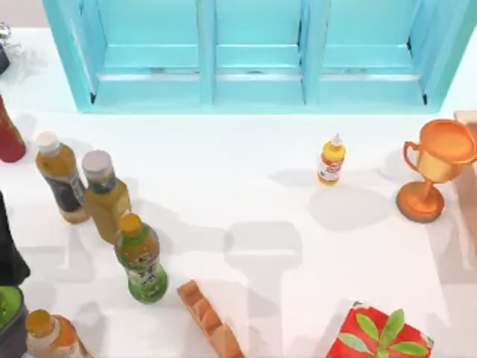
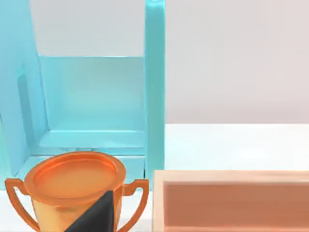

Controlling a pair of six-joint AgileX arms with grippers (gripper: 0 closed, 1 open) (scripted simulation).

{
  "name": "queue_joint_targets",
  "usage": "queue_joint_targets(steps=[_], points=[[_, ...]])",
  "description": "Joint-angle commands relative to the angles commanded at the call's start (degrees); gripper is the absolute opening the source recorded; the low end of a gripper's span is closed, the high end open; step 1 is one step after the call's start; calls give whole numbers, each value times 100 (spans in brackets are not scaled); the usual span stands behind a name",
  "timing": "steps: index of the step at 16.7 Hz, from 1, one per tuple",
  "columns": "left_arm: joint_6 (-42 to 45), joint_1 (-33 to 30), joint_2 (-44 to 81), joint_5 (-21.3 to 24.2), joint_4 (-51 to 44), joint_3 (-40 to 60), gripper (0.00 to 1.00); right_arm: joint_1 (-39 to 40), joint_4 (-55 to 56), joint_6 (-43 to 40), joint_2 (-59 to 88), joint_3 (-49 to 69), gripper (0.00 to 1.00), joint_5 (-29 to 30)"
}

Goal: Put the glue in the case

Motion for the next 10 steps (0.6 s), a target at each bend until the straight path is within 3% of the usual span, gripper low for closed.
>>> queue_joint_targets(steps=[5,10], points=[[0,0,0,0,0,0,100,303,322,54,362,188,100,139],[0,0,0,0,0,0,100,1562,1706,362,2138,1033,100,756]])
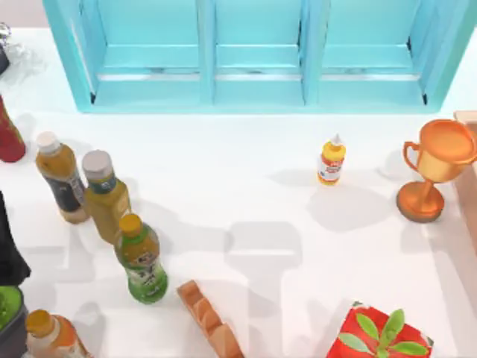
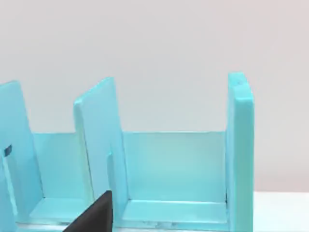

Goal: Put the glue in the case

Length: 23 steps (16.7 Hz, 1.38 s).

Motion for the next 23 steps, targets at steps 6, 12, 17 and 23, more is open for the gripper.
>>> queue_joint_targets(steps=[6,12,17,23], points=[[0,0,0,0,0,0,100,1823,1856,661,3877,1241,100,1161],[0,0,0,0,0,0,100,2930,2531,1463,7323,2103,100,2563],[0,0,0,0,0,0,100,3086,2491,1907,8620,2368,100,3502],[0,0,0,0,0,0,100,3065,2474,1937,8697,2360,100,3579]])
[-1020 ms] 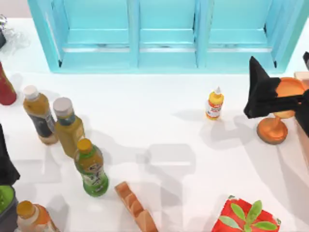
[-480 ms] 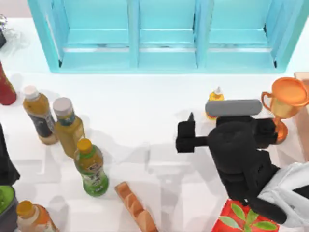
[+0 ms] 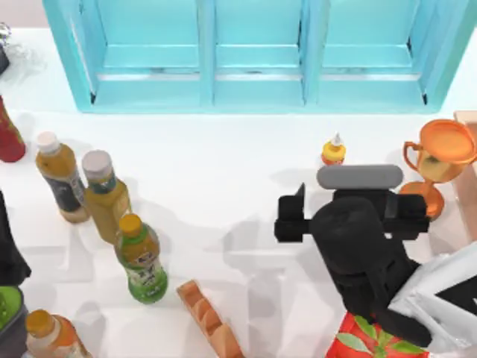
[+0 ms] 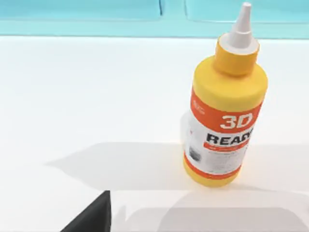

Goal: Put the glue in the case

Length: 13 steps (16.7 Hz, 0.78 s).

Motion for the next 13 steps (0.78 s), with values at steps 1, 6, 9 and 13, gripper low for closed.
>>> queue_joint_targets(steps=[1,6,9,13], points=[[0,0,0,0,0,0,100,-14,8,-10,14,15,100,-11],[0,0,0,0,0,0,100,-496,333,-354,886,792,100,-485],[0,0,0,0,0,0,100,-802,547,-545,1512,1307,100,-748],[0,0,0,0,0,0,100,-1066,670,-691,1835,1605,100,-907]])
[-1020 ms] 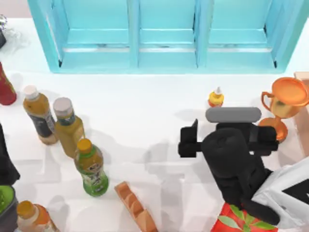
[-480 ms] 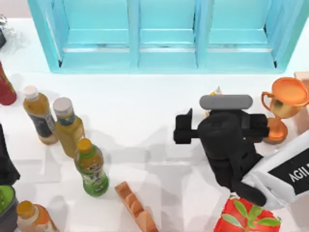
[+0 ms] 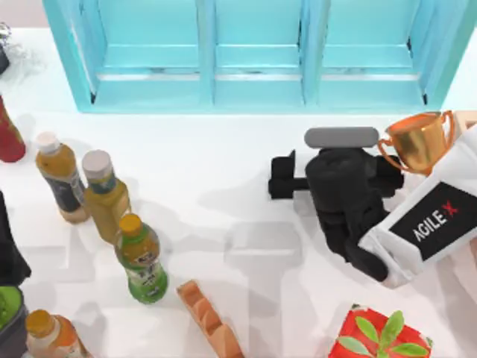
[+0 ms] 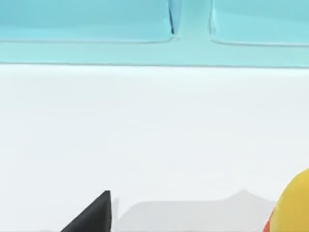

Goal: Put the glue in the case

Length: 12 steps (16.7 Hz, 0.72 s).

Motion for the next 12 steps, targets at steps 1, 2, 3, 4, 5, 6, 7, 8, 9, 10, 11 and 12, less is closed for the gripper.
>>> queue_joint_targets(steps=[1,2,3,4,5,6,7,8,9,10,11,12], points=[[0,0,0,0,0,0,100,-26,0,-12,13,19,100,-13],[0,0,0,0,0,0,100,-30,0,-14,14,22,100,-15],[0,0,0,0,0,0,100,-30,0,-14,14,22,100,-15],[0,0,0,0,0,0,100,-30,0,-14,14,22,100,-15],[0,0,0,0,0,0,100,-30,0,-14,14,22,100,-15],[0,0,0,0,0,0,100,-30,0,-14,14,22,92,-15],[0,0,0,0,0,0,100,-30,0,-14,14,22,85,-15],[0,0,0,0,0,0,100,-30,0,-14,14,22,77,-15],[0,0,0,0,0,0,100,-30,0,-14,14,22,70,-15],[0,0,0,0,0,0,100,-30,0,-14,14,22,62,-15],[0,0,0,0,0,0,100,-30,0,-14,14,22,55,-15],[0,0,0,0,0,0,100,-30,0,-14,14,22,47,-15]])
